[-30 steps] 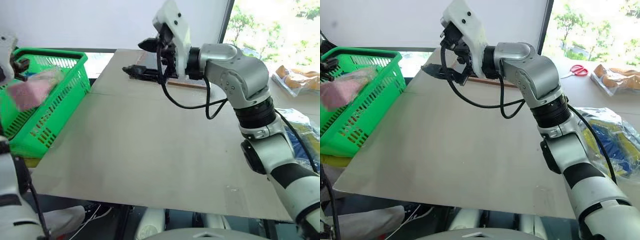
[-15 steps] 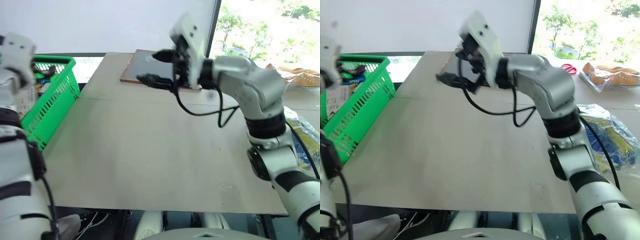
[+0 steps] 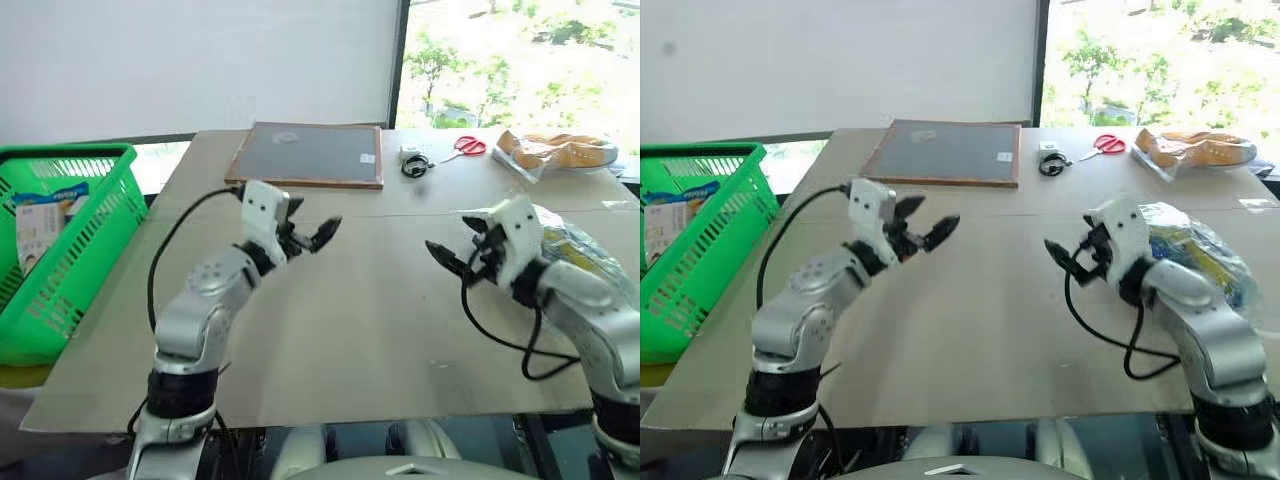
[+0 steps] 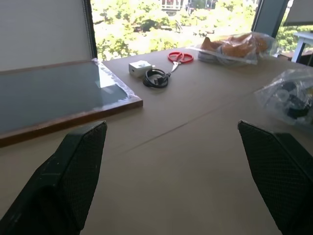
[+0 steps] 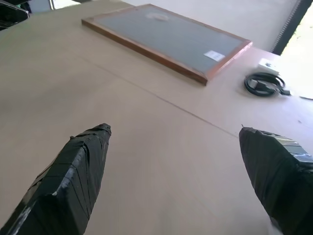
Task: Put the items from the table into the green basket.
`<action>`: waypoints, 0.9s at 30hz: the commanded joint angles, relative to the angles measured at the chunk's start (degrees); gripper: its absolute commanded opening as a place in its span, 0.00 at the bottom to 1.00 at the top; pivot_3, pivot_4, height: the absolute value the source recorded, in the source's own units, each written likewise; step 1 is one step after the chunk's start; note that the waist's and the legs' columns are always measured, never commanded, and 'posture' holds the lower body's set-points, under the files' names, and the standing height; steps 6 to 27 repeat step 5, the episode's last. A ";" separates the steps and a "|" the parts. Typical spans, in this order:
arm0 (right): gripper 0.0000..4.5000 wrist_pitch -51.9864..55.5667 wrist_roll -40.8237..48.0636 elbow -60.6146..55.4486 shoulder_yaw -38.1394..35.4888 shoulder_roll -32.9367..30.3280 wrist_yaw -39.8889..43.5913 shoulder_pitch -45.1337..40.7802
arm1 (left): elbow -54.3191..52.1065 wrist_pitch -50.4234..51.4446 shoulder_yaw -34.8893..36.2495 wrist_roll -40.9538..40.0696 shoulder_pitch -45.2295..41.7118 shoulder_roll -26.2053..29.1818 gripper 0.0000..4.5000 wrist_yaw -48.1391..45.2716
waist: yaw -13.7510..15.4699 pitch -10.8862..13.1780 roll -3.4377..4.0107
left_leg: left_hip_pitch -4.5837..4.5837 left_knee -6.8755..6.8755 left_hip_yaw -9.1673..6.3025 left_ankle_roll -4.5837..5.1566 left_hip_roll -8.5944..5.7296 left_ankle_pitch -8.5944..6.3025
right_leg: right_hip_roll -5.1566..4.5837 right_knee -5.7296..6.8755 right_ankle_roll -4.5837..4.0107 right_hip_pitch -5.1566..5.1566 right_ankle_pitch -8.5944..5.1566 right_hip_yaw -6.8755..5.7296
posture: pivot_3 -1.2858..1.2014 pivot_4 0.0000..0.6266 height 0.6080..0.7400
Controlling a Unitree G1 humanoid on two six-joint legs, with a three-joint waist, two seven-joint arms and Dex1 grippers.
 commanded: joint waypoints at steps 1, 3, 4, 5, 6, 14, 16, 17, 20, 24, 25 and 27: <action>1.00 -3.64 -0.80 -3.79 -3.46 -0.42 -0.75 4.44 | -4.95 0.01 0.65 -0.37 5.04 2.73 0.98 -1.47 | -0.81 -0.04 0.01 | 0.24 -0.01 -0.04 0.00 0.03 0.00 | 0.07 -0.07 -0.06 0.25 -0.05 0.01 | 0.46 0.01 1.00; 1.00 -4.64 -0.63 -3.85 -3.98 0.19 -1.14 6.68 | -6.07 0.19 2.48 -0.82 7.83 3.77 0.98 -1.38 | -1.22 -0.03 0.01 | 0.60 -0.14 -0.02 -0.02 0.07 -0.01 | 0.15 -0.17 -0.19 0.57 -0.14 0.09 | 0.46 0.01 1.00; 1.00 -5.02 -0.55 -3.75 -3.98 0.44 -1.24 7.09 | -6.23 0.25 3.08 -1.04 8.38 4.03 0.98 -1.26 | -1.49 -0.02 0.01 | 0.71 -0.18 -0.02 -0.02 0.07 -0.01 | 0.14 -0.17 -0.21 0.65 -0.16 0.12 | 0.46 0.01 1.00; 1.00 -5.52 -0.67 -3.42 -4.02 1.09 -1.84 7.39 | -6.48 -0.15 3.22 -0.70 9.38 5.06 0.98 -1.84 | -1.49 -0.02 0.01 | 0.69 -0.20 -0.02 -0.02 0.07 -0.01 | 0.15 -0.18 -0.21 0.63 -0.16 0.12 | 0.46 0.01 1.00; 1.00 -5.52 -0.67 -3.42 -4.02 1.09 -1.84 7.39 | -6.48 -0.15 3.22 -0.70 9.38 5.06 0.98 -1.84 | -1.49 -0.02 0.01 | 0.69 -0.20 -0.02 -0.02 0.07 -0.01 | 0.15 -0.18 -0.21 0.63 -0.16 0.12 | 0.46 0.01 1.00; 1.00 -5.52 -0.67 -3.42 -4.02 1.09 -1.84 7.39 | -6.48 -0.15 3.22 -0.70 9.38 5.06 0.98 -1.84 | -1.49 -0.02 0.01 | 0.69 -0.20 -0.02 -0.02 0.07 -0.01 | 0.15 -0.18 -0.21 0.63 -0.16 0.12 | 0.46 0.01 1.00; 1.00 -5.52 -0.67 -3.42 -4.02 1.09 -1.84 7.39 | -6.48 -0.15 3.22 -0.70 9.38 5.06 0.98 -1.84 | -1.49 -0.02 0.01 | 0.69 -0.20 -0.02 -0.02 0.07 -0.01 | 0.15 -0.18 -0.21 0.63 -0.16 0.12 | 0.46 0.01 1.00; 1.00 -5.52 -0.67 -3.42 -4.02 1.09 -1.84 7.39 | -6.48 -0.15 3.22 -0.70 9.38 5.06 0.98 -1.84 | -1.49 -0.02 0.01 | 0.69 -0.20 -0.02 -0.02 0.07 -0.01 | 0.15 -0.18 -0.21 0.63 -0.16 0.12 | 0.46 0.01 1.00; 1.00 -5.52 -0.67 -3.42 -4.02 1.09 -1.84 7.39 | -6.48 -0.15 3.22 -0.70 9.38 5.06 0.98 -1.84 | -1.49 -0.02 0.01 | 0.69 -0.20 -0.02 -0.02 0.07 -0.01 | 0.15 -0.18 -0.21 0.63 -0.16 0.12 | 0.46 0.01 1.00; 1.00 -5.52 -0.67 -3.42 -4.02 1.09 -1.84 7.39 | -6.48 -0.15 3.22 -0.70 9.38 5.06 0.98 -1.84 | -1.49 -0.02 0.01 | 0.69 -0.20 -0.02 -0.02 0.07 -0.01 | 0.15 -0.18 -0.21 0.63 -0.16 0.12 | 0.46 0.01 1.00; 1.00 -5.52 -0.67 -3.42 -4.02 1.09 -1.84 7.39 | -6.48 -0.15 3.22 -0.70 9.38 5.06 0.98 -1.84 | -1.49 -0.02 0.01 | 0.69 -0.20 -0.02 -0.02 0.07 -0.01 | 0.15 -0.18 -0.21 0.63 -0.16 0.12 | 0.46 0.01 1.00; 1.00 -5.52 -0.67 -3.42 -4.02 1.09 -1.84 7.39 | -6.48 -0.15 3.22 -0.70 9.38 5.06 0.98 -1.84 | -1.49 -0.02 0.01 | 0.69 -0.20 -0.02 -0.02 0.07 -0.01 | 0.15 -0.18 -0.21 0.63 -0.16 0.12 | 0.46 0.01 1.00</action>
